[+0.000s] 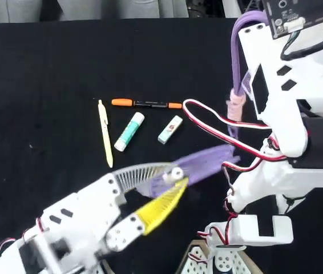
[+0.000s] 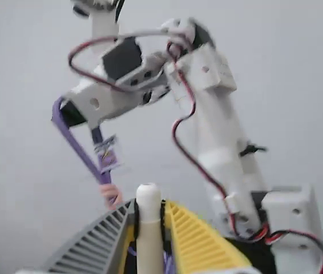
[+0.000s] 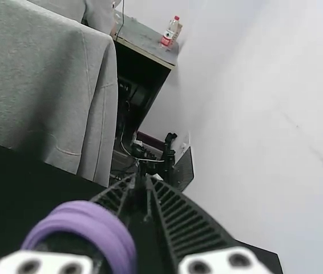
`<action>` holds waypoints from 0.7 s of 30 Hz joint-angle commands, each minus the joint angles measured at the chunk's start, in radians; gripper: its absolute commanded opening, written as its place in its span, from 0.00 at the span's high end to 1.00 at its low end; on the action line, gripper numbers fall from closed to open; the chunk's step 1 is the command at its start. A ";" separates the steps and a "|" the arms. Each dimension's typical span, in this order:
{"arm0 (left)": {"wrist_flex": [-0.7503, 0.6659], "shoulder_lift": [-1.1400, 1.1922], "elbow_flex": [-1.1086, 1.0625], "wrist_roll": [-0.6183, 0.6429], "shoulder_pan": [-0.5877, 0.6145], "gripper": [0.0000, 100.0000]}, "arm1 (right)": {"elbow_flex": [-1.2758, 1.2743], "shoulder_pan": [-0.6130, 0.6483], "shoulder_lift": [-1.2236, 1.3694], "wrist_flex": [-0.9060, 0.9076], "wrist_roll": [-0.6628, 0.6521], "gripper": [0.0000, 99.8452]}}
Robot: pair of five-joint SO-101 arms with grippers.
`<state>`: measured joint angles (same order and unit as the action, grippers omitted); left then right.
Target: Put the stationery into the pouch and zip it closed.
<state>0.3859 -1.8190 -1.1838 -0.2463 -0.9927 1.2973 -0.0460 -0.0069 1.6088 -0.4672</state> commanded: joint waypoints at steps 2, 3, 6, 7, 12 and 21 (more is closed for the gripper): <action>0.143 0.002 0.039 0.094 0.165 0.92 | 0.004 0.003 -0.002 -0.025 -0.006 0.99; 0.184 0.002 0.065 0.110 0.174 0.88 | 0.004 0.003 -0.002 -0.026 -0.006 0.99; 0.333 0.003 0.156 0.143 0.174 0.82 | 0.004 0.003 -0.002 -0.026 -0.008 0.99; 0.368 0.003 0.185 0.146 0.173 0.82 | 0.004 0.003 -0.002 -0.026 -0.008 0.99; 0.453 0.003 0.354 0.147 0.153 0.82 | 0.004 0.003 -0.002 -0.025 -0.008 0.99; 0.532 0.026 0.529 0.172 0.446 0.82 | 0.004 0.003 -0.002 -0.023 -0.008 0.99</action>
<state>0.9060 -1.8236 -0.6836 -0.1066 -0.7319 1.2973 -0.0460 -0.0069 1.6088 -0.4672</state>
